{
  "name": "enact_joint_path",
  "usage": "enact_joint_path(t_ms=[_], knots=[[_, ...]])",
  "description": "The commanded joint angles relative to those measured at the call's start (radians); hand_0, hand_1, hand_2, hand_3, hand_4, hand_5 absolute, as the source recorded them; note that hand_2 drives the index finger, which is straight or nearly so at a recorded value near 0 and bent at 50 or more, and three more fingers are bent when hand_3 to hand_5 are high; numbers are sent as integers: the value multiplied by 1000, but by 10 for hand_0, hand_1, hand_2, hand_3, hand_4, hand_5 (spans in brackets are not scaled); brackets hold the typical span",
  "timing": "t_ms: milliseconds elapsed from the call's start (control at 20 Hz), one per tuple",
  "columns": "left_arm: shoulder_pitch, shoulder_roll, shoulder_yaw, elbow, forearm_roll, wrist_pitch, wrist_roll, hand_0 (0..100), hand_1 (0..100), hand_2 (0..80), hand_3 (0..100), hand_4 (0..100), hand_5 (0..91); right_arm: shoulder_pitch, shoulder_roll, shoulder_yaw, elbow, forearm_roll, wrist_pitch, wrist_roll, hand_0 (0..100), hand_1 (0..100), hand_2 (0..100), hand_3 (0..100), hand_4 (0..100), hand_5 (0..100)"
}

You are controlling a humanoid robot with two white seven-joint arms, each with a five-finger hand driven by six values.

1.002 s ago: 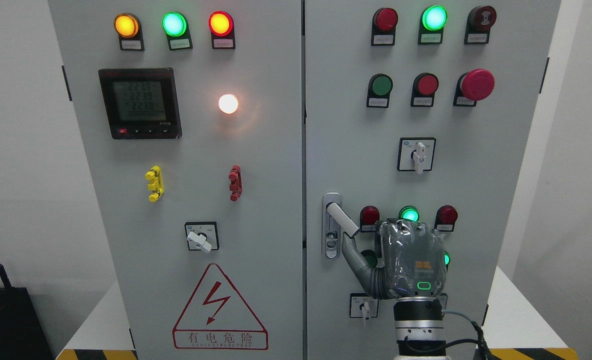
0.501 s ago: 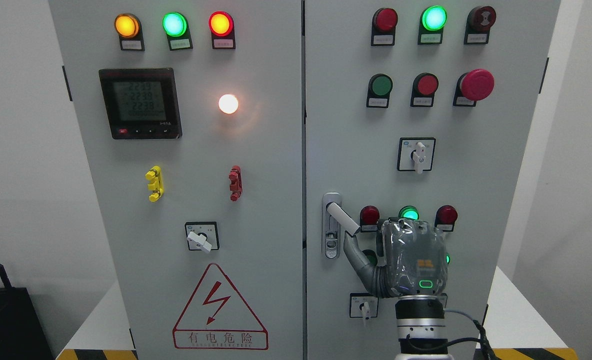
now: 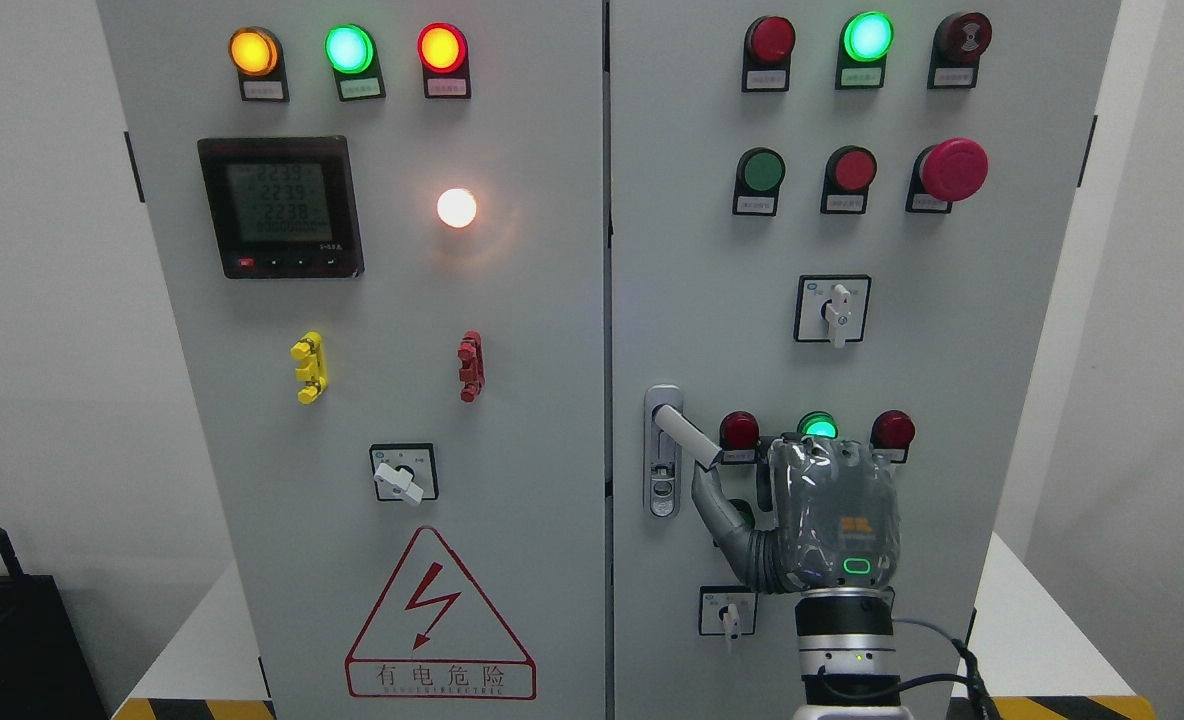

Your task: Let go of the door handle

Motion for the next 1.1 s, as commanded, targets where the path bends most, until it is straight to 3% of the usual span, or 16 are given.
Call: enact_joint_path(t_ms=[0, 1052], knots=[[0, 0, 11, 17, 0, 1, -1, 120, 389, 0, 0, 0, 0, -6, -2, -3, -5, -3, 1, 0, 406, 162, 936, 1000, 952, 979], [0, 0, 11, 17, 0, 1, -1, 120, 389, 0, 0, 0, 0, -21, -4, -9, -3, -3, -1, 1, 410, 160, 931, 1000, 953, 979]])
